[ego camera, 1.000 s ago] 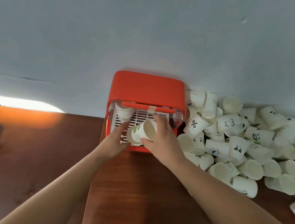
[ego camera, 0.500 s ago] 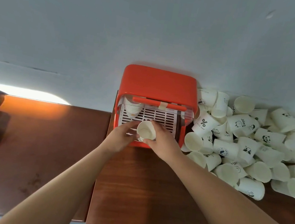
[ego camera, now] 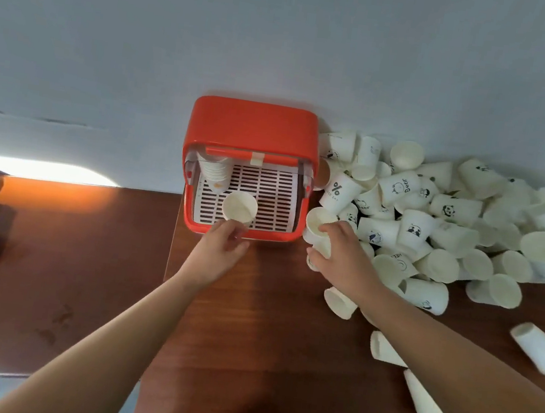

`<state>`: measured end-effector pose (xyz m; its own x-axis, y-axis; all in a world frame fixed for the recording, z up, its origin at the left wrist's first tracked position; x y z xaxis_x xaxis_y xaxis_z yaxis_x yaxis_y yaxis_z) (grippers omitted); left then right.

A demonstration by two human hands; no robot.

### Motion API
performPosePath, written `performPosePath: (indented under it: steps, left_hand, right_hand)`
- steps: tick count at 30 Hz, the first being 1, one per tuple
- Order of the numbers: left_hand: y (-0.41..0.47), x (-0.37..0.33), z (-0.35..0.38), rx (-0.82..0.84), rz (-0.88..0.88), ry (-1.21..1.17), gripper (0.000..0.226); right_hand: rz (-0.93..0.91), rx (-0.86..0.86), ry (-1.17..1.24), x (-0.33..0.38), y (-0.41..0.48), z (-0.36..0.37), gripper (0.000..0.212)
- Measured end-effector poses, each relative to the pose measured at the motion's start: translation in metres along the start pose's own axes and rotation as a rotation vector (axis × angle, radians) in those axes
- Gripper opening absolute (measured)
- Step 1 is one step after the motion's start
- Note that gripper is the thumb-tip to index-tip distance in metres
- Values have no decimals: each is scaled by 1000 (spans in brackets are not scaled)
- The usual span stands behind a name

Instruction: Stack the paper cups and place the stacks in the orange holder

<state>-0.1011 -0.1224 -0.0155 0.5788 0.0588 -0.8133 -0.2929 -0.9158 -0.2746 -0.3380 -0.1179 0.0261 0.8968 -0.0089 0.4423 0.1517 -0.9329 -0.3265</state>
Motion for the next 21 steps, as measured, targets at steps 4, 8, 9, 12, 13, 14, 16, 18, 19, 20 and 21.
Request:
performPosePath:
  steps: [4, 8, 9, 12, 13, 14, 16, 18, 19, 20, 21]
  left_hand:
    - [2, -42, 60, 101, 22, 38, 31]
    - [16, -77, 112, 136, -41, 93, 70]
    - [21, -81, 122, 140, -78, 107, 79]
    - [36, -89, 146, 114, -180, 179, 93]
    - [41, -90, 152, 108, -213, 202, 95]
    - [45, -91, 157, 103, -243, 221, 95]
    - [52, -92, 163, 82, -282, 243, 96]
    - [58, -93, 167, 60, -294, 269, 91]
    - [60, -92, 168, 58, -291, 294, 86]
    - [61, -92, 169, 61, -283, 324, 80]
    - [61, -90, 170, 61, -271, 351, 75]
  right_hand:
    - [89, -33, -21, -63, -28, -24, 55]
    - [54, -56, -103, -96, -45, -40, 61]
    - [56, -49, -126, -104, -48, -41, 64]
    - [69, 44, -178, -128, -52, -37, 78]
    - [67, 86, -203, -134, -52, -33, 83]
    - [58, 122, -225, -140, -52, -28, 86]
    - [32, 165, -266, -149, -52, -20, 91]
    - [-7, 171, -320, -151, -51, -14, 91]
    - [-27, 170, -348, -150, -51, -11, 90]
    - [-40, 170, -366, -151, -50, -8, 89]
    - [-45, 167, -377, -152, -50, -5, 87]
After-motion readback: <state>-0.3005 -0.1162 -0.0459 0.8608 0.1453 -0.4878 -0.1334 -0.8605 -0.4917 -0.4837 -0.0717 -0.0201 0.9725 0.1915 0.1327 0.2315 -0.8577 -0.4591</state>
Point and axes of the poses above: each hand's wrist, its own y-axis towards the middle knuckle, its own z-axis out of the palm, x = y × z, the point moved 10 cm from there along y, towards the middle knuckle, and after that the axes turned 9 degrees about x, right-handed, at the moved point
